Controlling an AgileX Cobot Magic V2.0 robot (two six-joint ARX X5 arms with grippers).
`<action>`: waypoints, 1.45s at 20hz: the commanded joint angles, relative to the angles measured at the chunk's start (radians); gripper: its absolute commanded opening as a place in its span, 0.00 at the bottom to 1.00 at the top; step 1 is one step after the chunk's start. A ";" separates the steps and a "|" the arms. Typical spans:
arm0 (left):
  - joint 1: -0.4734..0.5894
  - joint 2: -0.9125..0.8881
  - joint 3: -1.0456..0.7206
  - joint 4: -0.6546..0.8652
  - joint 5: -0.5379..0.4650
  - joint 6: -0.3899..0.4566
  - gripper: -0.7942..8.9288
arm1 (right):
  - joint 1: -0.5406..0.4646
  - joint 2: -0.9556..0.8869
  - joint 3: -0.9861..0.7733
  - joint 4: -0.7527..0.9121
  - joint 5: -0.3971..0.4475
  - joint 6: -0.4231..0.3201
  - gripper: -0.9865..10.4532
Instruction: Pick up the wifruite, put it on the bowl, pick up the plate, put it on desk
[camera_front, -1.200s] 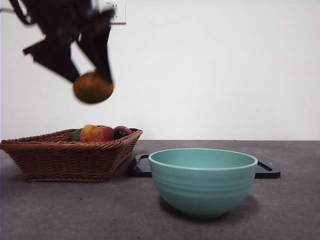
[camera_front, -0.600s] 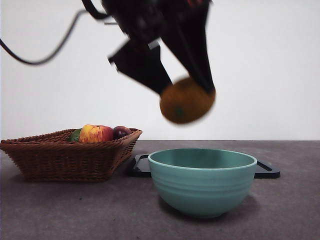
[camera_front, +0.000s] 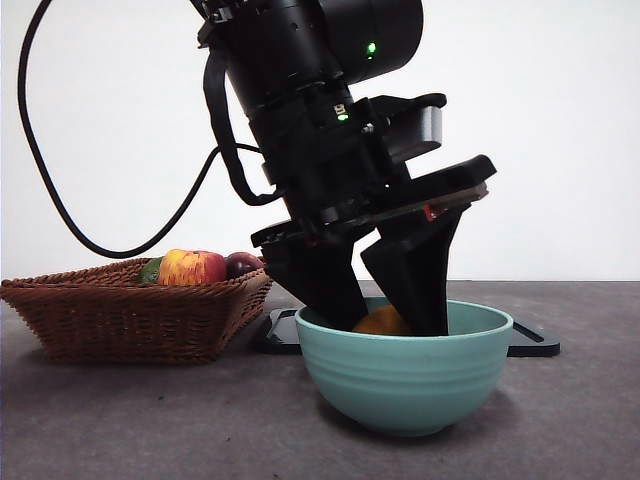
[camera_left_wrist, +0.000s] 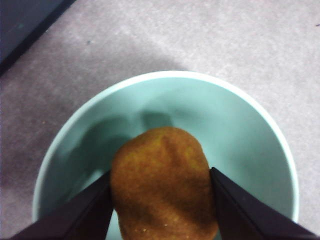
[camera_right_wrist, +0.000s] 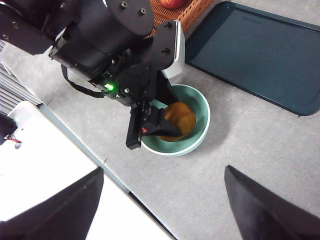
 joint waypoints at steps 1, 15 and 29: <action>-0.012 0.025 0.021 0.007 -0.002 0.007 0.40 | 0.005 0.006 0.020 0.010 -0.002 0.000 0.42; -0.012 -0.168 0.023 0.007 -0.002 -0.005 0.47 | 0.005 0.006 0.020 0.010 0.005 0.000 0.42; 0.309 -0.713 0.021 -0.133 0.012 -0.018 0.47 | 0.005 0.006 0.020 0.032 0.031 0.000 0.42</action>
